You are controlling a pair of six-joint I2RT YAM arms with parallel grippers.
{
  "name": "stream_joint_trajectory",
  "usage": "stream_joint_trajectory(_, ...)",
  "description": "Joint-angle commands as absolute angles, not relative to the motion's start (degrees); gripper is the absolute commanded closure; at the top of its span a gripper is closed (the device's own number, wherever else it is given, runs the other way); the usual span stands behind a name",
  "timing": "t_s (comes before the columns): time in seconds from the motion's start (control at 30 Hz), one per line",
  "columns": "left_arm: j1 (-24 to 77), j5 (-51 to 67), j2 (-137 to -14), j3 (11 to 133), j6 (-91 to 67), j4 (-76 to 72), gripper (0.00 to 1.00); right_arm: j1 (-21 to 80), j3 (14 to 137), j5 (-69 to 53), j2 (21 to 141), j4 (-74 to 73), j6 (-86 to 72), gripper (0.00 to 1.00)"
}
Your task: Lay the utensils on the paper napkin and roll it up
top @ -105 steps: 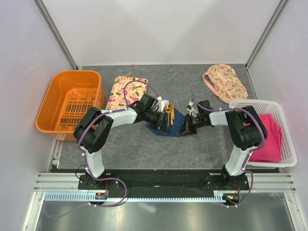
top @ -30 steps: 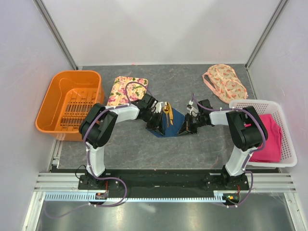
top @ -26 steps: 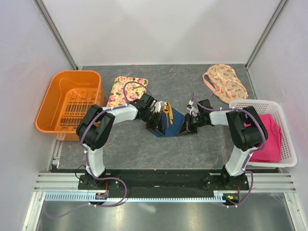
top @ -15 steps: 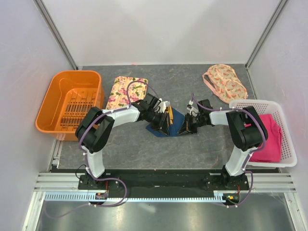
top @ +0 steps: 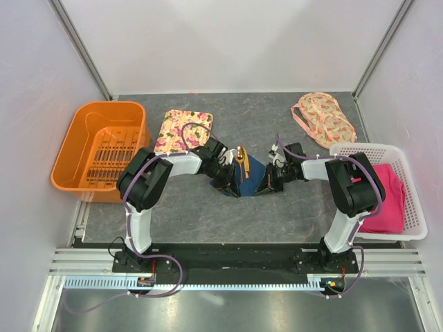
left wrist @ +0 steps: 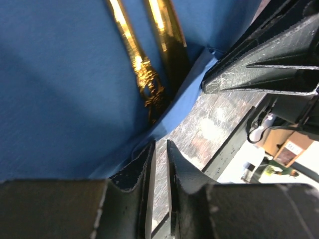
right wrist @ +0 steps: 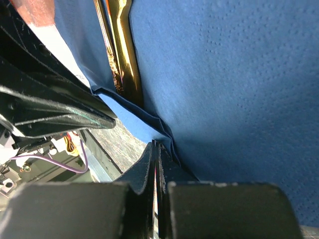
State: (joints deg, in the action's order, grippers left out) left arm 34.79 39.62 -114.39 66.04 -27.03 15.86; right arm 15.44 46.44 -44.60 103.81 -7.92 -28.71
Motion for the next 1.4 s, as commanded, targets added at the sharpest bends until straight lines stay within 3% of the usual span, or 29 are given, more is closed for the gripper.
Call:
stream_joint_trajectory(0.0,33.1,40.3,-113.4,63.5,-29.4,14.4,0.79,15.5,47.4,-41.2,102.8,-8.3,-26.9,0.99)
stream_joint_trajectory(0.6,31.5,46.8,-102.3,59.3,-26.7,9.0,0.78,15.5,47.2,-41.5,102.6,-8.0,-26.9,0.99)
stream_joint_trajectory(1.37,32.5,39.2,-114.7,65.4,-28.1,12.0,0.83,15.5,48.0,-42.1,102.7,-8.3,-27.1,0.98)
